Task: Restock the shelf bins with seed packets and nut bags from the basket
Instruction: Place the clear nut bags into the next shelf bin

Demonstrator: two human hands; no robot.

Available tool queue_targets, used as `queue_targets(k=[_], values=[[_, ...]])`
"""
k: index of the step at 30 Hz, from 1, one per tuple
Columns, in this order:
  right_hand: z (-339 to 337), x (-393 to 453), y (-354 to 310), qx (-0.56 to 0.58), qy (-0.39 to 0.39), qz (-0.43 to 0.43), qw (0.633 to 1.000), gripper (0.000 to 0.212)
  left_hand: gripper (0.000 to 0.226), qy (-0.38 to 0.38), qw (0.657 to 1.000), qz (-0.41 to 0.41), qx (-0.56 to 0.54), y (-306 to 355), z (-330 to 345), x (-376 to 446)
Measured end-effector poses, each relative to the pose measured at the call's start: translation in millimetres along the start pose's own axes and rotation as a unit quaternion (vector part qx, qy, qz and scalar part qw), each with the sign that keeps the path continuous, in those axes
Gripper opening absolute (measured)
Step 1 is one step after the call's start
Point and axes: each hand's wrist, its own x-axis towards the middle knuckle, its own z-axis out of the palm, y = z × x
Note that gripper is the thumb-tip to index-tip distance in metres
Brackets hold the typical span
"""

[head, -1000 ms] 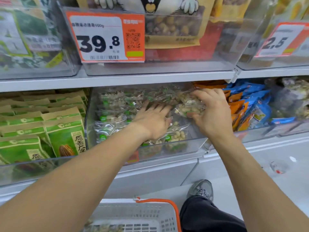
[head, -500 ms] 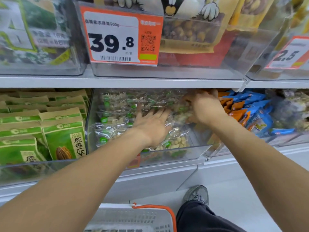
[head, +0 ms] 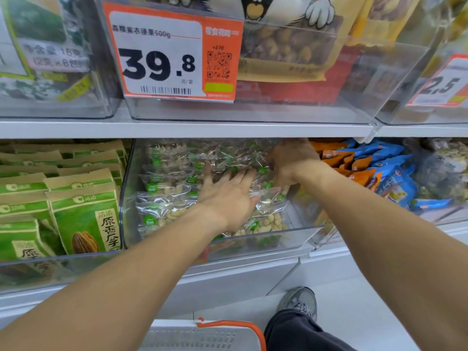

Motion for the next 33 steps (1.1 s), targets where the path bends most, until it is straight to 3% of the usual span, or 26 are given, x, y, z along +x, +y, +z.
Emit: queue_targets(k=[2,4,7,10,15,19,23,26,29,33], values=[[-5,1,7,0.032,-0.029,-0.014,0.999,0.044,0.064,0.001,1.0,0.0,0.002,0,0,0],[-14,-2,18,0.133,-0.09,-0.021,0.987,0.068,0.064,-0.002,1.0,0.0,-0.001,0,0,0],[-14,-6,28,0.236,-0.101,-0.02,0.966,0.066,0.064,0.004,1.0,-0.001,-0.004,-1,2,1],[-2,-2,24,0.144,-0.015,-0.019,0.989,0.055,0.064,0.014,1.0,-0.001,-0.006,0,5,3],[5,7,14,0.11,0.03,-0.015,0.993,0.058,0.063,0.033,0.999,-0.001,-0.002,0,9,7],[3,2,17,0.098,-0.006,-0.029,0.995,0.065,0.063,0.03,1.0,-0.007,-0.005,2,8,5],[-4,-16,23,0.052,-0.063,-0.054,0.995,0.1,0.062,0.033,0.999,-0.009,-0.006,2,7,4],[5,-11,13,-0.032,-0.006,-0.056,0.998,0.084,0.062,0.039,0.999,-0.008,-0.008,1,9,5],[11,3,7,-0.04,0.066,-0.052,0.996,0.062,0.063,0.042,0.999,-0.006,-0.004,1,10,4],[11,13,10,-0.023,0.055,-0.065,0.996,0.072,0.062,0.045,0.999,-0.008,-0.006,2,10,6]])
